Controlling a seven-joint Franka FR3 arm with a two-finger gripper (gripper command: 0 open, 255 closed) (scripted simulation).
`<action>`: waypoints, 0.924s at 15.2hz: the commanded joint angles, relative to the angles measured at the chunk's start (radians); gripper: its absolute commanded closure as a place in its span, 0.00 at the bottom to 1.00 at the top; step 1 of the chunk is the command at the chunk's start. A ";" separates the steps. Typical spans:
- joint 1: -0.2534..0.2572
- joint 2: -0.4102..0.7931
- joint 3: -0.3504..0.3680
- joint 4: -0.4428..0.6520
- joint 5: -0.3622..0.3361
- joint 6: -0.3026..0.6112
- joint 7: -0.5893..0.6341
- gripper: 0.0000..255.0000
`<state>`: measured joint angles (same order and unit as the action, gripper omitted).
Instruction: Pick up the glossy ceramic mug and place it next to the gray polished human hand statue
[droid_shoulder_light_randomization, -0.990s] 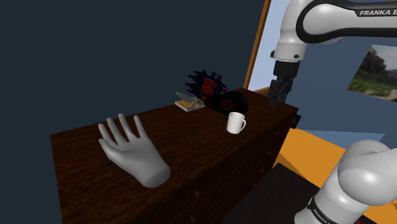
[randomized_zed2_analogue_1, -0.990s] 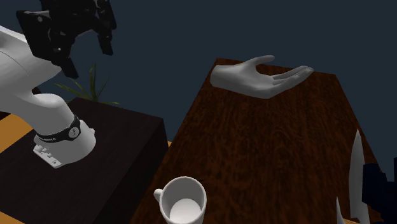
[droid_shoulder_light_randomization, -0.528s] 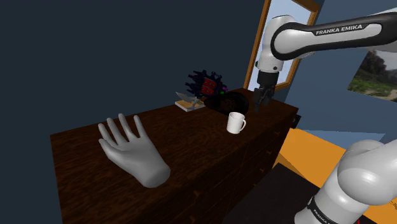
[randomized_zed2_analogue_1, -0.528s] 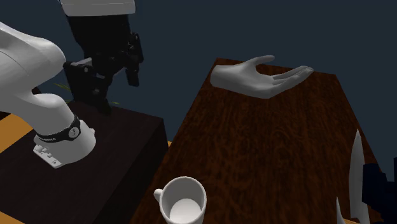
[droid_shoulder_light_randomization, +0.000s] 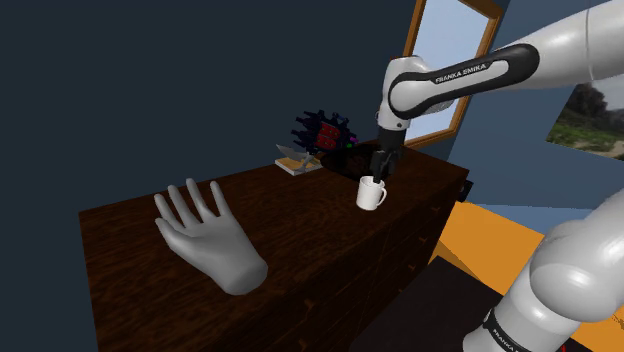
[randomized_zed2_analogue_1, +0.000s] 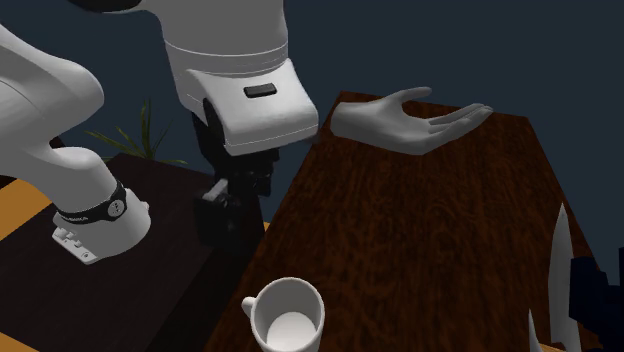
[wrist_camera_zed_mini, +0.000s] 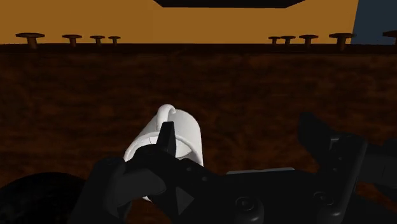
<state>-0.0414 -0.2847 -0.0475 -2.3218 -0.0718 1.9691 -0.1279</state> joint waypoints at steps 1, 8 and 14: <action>-0.004 0.071 -0.008 0.023 -0.007 0.055 -0.013 0.00; -0.013 0.284 -0.020 0.129 -0.017 0.178 -0.041 0.00; -0.017 0.323 -0.024 0.088 -0.019 0.258 -0.040 0.00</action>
<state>-0.0574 0.0316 -0.0706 -2.2282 -0.0903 2.2147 -0.1681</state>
